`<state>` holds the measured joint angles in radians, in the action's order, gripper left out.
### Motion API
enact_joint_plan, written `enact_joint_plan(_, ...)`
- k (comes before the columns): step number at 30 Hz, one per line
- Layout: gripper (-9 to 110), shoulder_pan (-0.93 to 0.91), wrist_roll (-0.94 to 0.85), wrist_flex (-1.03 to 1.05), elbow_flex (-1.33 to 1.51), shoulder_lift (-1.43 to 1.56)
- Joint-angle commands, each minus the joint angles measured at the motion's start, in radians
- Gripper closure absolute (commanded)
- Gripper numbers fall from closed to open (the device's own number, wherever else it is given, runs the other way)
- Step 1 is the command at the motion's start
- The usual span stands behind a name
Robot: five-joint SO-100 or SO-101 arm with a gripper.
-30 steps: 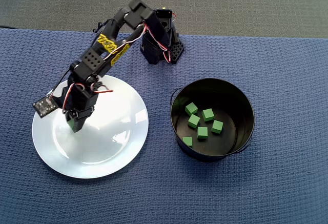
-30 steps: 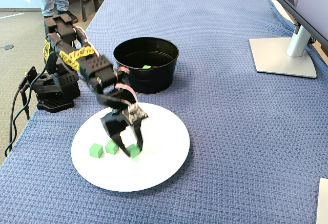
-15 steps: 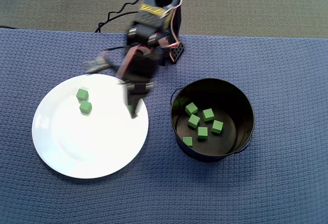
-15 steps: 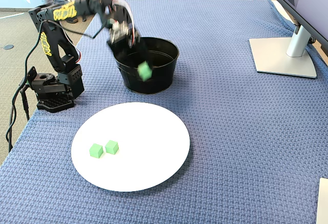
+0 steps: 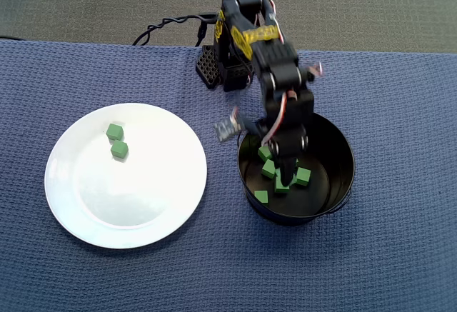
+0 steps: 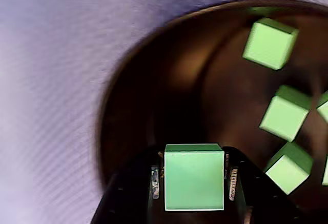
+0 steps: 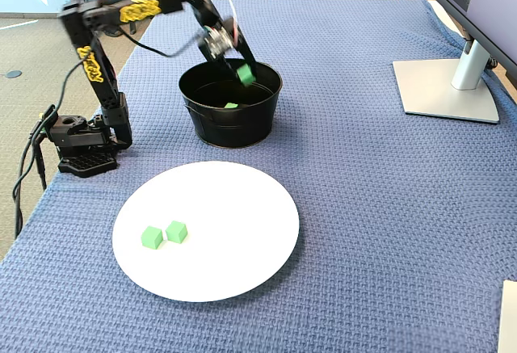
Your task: Pick up the green cubes from the white plate and place them in the black recipient
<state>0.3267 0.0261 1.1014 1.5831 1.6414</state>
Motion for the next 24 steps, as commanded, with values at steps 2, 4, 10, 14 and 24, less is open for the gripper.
enact_joint_plan(2, 102, 0.014, 0.002, -0.044, -0.061, -0.118)
enact_joint_plan(4, 93, 0.012, -0.048, -0.063, -0.026, -0.107)
enact_joint_plan(10, 73, 0.021, -0.244, 0.018, -0.052, 0.04)
enact_joint_plan(14, 76, 0.023, -0.27, 0.156, -0.204, 0.08)
enact_joint_plan(24, 89, -0.23, -0.133, 0.382, -0.322, 0.319)
